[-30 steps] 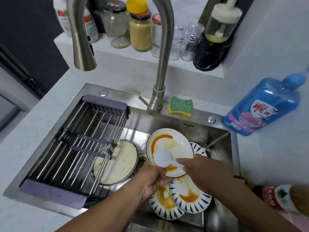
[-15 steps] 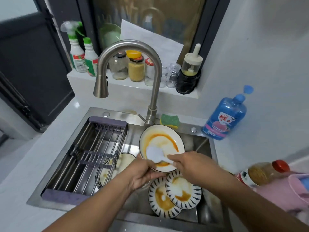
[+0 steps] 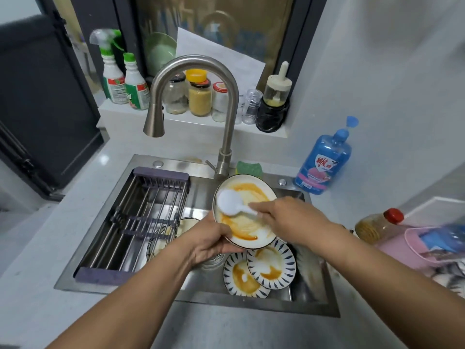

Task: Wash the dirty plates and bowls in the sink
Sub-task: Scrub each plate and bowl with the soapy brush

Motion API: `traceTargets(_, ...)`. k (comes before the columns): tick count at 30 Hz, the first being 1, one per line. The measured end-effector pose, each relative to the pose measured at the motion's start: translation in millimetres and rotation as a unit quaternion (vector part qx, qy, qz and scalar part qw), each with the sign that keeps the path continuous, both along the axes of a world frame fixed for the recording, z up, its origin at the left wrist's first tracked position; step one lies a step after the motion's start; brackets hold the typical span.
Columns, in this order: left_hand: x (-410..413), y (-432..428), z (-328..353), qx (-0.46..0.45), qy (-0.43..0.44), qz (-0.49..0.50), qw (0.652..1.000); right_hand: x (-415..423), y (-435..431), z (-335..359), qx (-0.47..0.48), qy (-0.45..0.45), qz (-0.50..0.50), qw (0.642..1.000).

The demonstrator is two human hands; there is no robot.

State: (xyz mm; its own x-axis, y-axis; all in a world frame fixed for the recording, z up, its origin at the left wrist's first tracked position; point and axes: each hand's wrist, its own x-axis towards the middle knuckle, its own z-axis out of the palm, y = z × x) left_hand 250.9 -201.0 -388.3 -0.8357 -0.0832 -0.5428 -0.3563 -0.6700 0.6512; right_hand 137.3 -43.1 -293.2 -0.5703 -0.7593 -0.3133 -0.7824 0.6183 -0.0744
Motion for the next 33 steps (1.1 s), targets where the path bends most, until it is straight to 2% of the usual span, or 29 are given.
traceTargets(2,8,-4,-2,0.015,0.015,0.016,1.000,17,15,-2,0.024,-0.013,0.025,0.999)
traceTargets(5,22,-11,-8,0.046,0.028,0.048,0.997,16,44,-10,0.064,-0.007,0.004,0.998)
traceTargets(10,31,3,-10,0.035,0.028,0.013,0.999,-7,45,-2,0.066,0.073,-0.043,0.994)
traceTargets(14,30,19,-3,0.066,0.031,-0.018,0.997,-1,20,6,0.018,0.017,-0.023,0.999)
traceTargets(18,35,21,1,0.087,0.041,-0.016,0.995,17,12,7,0.035,-0.014,0.030,0.999)
traceTargets(22,38,23,-3,0.094,0.047,-0.013,0.994,7,17,12,0.040,0.063,-0.003,0.997)
traceTargets(25,39,21,-7,0.086,0.067,0.028,0.994,4,29,14,0.075,0.097,-0.048,0.991)
traceTargets(27,38,19,-10,0.077,0.078,0.058,0.992,9,40,9,0.109,0.064,-0.056,0.990)
traceTargets(30,38,21,-13,0.070,0.085,0.074,0.991,30,44,3,0.115,-0.034,-0.047,0.992)
traceTargets(33,37,23,-16,0.092,0.078,0.065,0.991,39,34,1,0.108,-0.064,-0.037,0.991)
